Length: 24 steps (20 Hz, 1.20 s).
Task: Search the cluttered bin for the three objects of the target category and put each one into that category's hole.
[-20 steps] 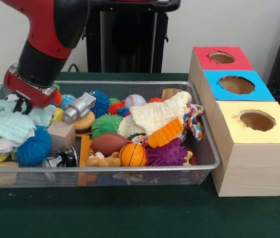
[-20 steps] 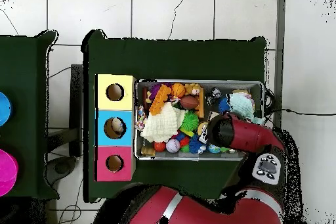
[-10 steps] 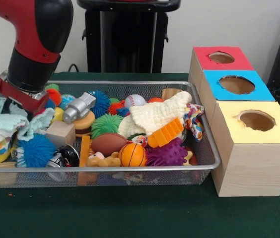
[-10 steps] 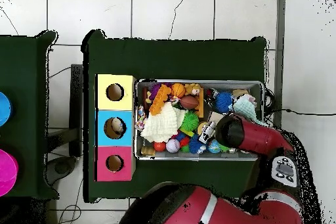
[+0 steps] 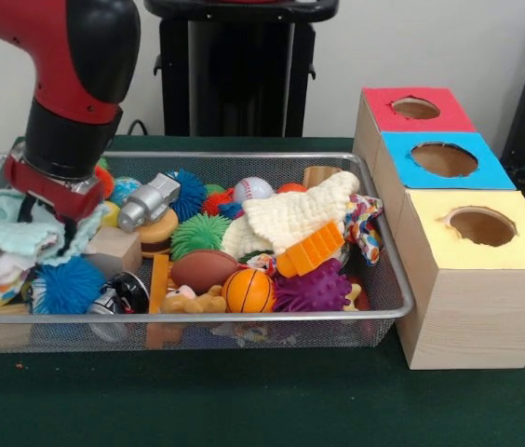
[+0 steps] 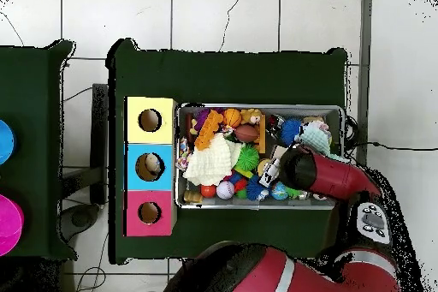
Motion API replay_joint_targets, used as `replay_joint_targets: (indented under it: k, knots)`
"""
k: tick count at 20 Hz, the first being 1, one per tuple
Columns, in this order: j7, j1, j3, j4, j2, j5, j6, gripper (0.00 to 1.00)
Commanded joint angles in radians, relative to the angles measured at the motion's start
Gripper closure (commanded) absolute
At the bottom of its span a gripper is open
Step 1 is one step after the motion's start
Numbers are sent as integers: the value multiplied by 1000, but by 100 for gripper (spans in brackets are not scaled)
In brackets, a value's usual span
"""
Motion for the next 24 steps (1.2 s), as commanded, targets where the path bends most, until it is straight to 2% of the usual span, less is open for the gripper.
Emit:
replay_joint_targets:
  k: [1, 4, 9, 15, 18, 20, 24]
  knots:
    - [-25, 46, 141, 53, -119, -31, 151, 0]
    - [-27, 75, 129, 50, -158, -26, 200, 0]
    - [-10, 84, 149, 63, -174, -2, 256, 0]
    - [10, 31, 238, 120, -165, 57, 331, 0]
    - [50, -28, 321, 189, -150, 146, 380, 0]
    - [75, -51, 353, 223, -142, 187, 379, 0]
    - [114, -60, 360, 261, -136, 233, 377, 0]
